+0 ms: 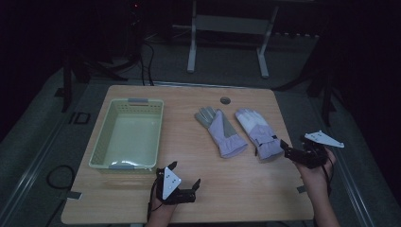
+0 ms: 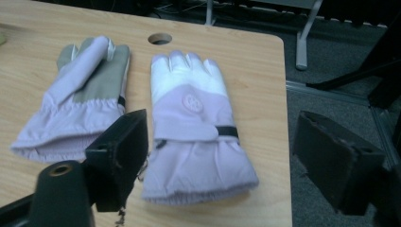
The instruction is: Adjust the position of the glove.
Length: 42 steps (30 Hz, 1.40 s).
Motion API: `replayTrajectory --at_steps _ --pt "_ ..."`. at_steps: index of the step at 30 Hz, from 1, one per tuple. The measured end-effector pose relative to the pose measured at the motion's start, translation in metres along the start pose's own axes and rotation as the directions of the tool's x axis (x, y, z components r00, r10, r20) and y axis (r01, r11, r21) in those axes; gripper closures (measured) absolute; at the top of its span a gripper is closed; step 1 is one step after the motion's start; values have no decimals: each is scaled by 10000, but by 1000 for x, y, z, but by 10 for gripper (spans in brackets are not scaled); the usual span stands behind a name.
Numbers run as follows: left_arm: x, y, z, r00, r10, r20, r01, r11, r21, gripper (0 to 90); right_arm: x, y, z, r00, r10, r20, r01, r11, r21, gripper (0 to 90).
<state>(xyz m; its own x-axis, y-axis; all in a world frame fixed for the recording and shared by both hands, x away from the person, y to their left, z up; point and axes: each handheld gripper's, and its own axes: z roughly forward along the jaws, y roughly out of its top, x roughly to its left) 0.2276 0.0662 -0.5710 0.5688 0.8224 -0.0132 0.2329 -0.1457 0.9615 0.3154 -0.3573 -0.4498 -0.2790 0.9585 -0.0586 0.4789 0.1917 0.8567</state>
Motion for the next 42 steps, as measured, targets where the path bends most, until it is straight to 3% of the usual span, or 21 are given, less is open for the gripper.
replayTrajectory --at_steps 2,10,17,21,23,30,33,42 --pt "0 0 0 10000 -11 9 11 10000 -1 0 1 6 2 9994 68 -335 -67 10000 37 240" --pt "0 0 0 10000 -4 37 4 10000 4 0 13 29 12 9960 -99 -891 93 9999 -71 332" --pt "0 0 0 10000 -17 47 17 10000 5 0 26 46 27 9922 -238 -1228 247 9997 58 333" --pt "0 0 0 10000 4 71 -4 10000 0 0 40 55 43 9875 -532 -1482 558 9984 131 369" --pt "0 0 0 10000 -7 79 7 10000 0 0 44 58 48 9845 -592 -1648 623 9980 136 414" --pt "0 0 0 9999 -22 134 22 10000 15 0 64 66 73 9704 -798 -2278 952 9938 572 442" --pt "0 0 0 9999 -15 149 14 10000 18 0 71 67 84 9644 -924 -2478 1114 9917 638 502" --pt "0 0 0 9998 -37 198 37 10000 -18 0 86 62 118 9548 -819 -2859 1173 9871 1089 490"
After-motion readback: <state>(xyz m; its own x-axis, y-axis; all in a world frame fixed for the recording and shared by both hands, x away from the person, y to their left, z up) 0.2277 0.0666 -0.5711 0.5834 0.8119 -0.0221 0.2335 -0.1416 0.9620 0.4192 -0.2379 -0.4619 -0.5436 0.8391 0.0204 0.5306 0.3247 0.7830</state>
